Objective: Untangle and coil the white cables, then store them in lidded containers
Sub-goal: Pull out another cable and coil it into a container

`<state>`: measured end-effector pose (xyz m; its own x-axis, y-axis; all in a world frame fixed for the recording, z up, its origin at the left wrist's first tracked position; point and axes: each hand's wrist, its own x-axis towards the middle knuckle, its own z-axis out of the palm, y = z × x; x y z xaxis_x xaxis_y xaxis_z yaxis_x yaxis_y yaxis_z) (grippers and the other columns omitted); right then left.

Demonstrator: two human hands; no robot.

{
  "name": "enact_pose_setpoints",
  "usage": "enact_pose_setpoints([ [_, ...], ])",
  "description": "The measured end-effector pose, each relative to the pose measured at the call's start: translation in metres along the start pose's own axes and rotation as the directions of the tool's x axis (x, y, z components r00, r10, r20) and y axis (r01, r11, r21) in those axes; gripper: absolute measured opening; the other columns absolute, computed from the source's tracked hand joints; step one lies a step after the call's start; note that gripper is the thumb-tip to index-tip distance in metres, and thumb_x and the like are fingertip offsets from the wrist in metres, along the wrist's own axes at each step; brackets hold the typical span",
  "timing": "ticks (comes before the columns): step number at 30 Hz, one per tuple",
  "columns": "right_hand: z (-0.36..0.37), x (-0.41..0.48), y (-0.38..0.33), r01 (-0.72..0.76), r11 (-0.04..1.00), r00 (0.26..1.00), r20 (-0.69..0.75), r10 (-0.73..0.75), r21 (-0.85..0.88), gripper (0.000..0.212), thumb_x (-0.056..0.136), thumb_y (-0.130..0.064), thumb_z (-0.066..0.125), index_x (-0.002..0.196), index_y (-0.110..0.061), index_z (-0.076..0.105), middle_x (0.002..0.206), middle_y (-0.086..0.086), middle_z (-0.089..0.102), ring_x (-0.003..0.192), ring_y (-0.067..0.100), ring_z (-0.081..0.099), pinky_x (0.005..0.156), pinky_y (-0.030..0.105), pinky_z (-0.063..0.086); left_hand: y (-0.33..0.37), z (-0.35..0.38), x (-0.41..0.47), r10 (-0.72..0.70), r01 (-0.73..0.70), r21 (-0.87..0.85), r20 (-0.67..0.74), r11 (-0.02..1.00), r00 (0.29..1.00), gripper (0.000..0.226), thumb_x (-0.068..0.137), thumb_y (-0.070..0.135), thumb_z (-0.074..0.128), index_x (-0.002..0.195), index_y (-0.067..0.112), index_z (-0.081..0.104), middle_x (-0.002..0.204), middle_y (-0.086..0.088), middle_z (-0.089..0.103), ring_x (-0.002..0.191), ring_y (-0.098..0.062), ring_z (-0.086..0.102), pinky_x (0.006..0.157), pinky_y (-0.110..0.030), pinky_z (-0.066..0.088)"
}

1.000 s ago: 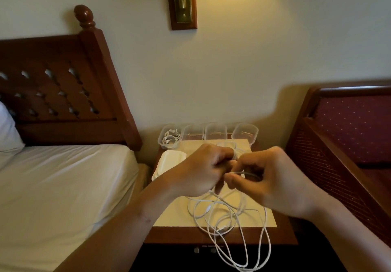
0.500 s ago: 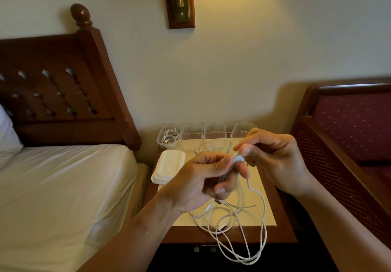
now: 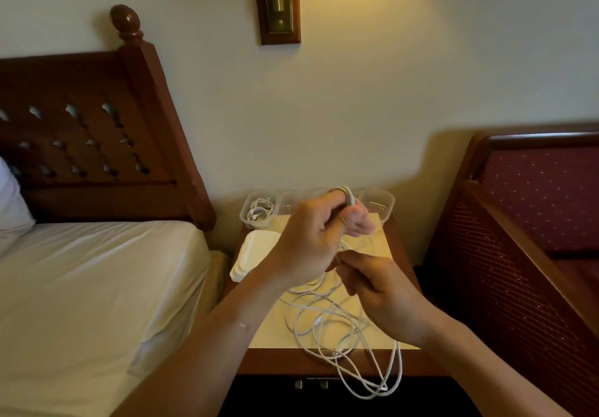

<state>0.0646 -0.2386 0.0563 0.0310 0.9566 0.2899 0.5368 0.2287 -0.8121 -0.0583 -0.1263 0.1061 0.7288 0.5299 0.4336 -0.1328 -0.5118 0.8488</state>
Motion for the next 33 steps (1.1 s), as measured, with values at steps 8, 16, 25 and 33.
enact_pose_setpoints([
  [8,-0.030,0.001,-0.002,0.010,1.000,0.993,-0.116,-0.006,0.026,0.022,0.102,-0.036,0.060,0.084,-0.029,0.071,0.076,0.002,0.065,0.072,0.025,0.060,0.069,0.047,0.050,-0.007,-0.021,-0.005,-0.104,-0.128,0.674,0.293,0.728,0.950,0.027,0.109,0.021,0.048,0.085,0.010,0.053,0.069,0.009,0.049,0.062,-0.014,0.050,0.057,-0.026,0.034],
  [16,-0.025,0.013,0.018,0.214,0.964,0.949,-0.202,-0.243,-0.157,0.014,0.095,-0.029,0.070,0.094,-0.015,0.074,0.085,-0.009,0.067,0.076,0.015,0.061,0.064,0.031,0.050,-0.006,-0.034,-0.025,-0.362,0.328,0.155,0.382,0.932,0.850,0.035,0.110,0.022,0.048,0.087,0.000,0.063,0.058,0.012,0.039,0.054,-0.009,0.032,0.052,-0.024,0.028],
  [25,-0.008,0.030,0.014,0.277,0.945,0.843,-0.429,-0.325,-0.173,0.032,0.104,-0.039,0.054,0.095,-0.013,0.070,0.090,-0.004,0.063,0.081,0.017,0.061,0.065,0.035,0.049,-0.009,-0.009,-0.045,-0.135,0.453,-0.731,0.452,0.511,0.882,0.033,0.108,0.029,0.038,0.086,0.012,0.056,0.053,0.008,0.036,0.045,-0.009,0.022,0.046,-0.027,0.018],
  [33,0.001,0.023,0.011,0.127,0.991,0.949,-0.296,-0.112,0.033,0.033,0.102,-0.009,0.051,0.104,-0.037,0.069,0.079,-0.010,0.062,0.071,0.015,0.053,0.064,0.033,0.045,0.012,0.003,-0.026,-0.018,0.102,-0.944,0.102,0.315,0.995,0.022,0.105,0.016,0.050,0.102,0.000,0.064,0.074,-0.010,0.068,0.061,-0.021,0.066,0.062,-0.029,0.054],
])
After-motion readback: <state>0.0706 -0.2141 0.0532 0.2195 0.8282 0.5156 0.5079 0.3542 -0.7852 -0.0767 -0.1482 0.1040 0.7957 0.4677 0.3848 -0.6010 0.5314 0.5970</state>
